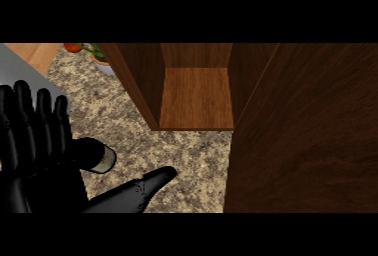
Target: Pick up the wine, place it into the cabinet and close the cabinet
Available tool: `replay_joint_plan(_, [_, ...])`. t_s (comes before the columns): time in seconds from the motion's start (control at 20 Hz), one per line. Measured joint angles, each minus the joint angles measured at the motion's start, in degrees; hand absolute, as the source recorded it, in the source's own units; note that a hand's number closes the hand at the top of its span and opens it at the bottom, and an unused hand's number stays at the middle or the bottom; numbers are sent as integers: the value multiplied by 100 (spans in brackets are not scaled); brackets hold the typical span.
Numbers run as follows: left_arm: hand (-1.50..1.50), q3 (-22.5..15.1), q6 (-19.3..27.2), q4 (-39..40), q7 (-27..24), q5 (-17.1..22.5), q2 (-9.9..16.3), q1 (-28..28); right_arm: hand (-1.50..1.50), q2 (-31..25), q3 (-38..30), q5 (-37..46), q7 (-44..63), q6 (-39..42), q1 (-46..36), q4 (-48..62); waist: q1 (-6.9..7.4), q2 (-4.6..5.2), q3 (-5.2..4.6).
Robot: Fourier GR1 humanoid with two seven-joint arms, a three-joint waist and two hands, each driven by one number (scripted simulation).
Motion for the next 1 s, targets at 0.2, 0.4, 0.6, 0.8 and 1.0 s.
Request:
replay_joint_plan(0.2, [-150, 161, -75, -222, 60, -38, 97, 205, -150, -46, -153, -16, 58, 69, 30, -67, -11, 3, -2])
replay_joint_plan(0.4, [-150, 432, -253, -472, 166, -16, 208, 411, -150, -23, -172, -3, 283, -30, -165, -105, -11, 4, -3])
replay_joint_plan(0.6, [-150, 737, -392, -503, 258, 16, 282, 495, -150, -33, -182, 5, 422, -38, -191, -165, -18, 3, -4])
replay_joint_plan(0.8, [-150, 1132, -432, -513, 18, 433, 427, 725, -150, -43, -233, 34, 541, -63, -332, -171, -17, 7, -6])
replay_joint_plan(1.0, [-150, 1414, -489, -574, -117, 900, 474, 978, -150, -26, -240, 49, 607, -79, -356, -209, -20, 5, -7])
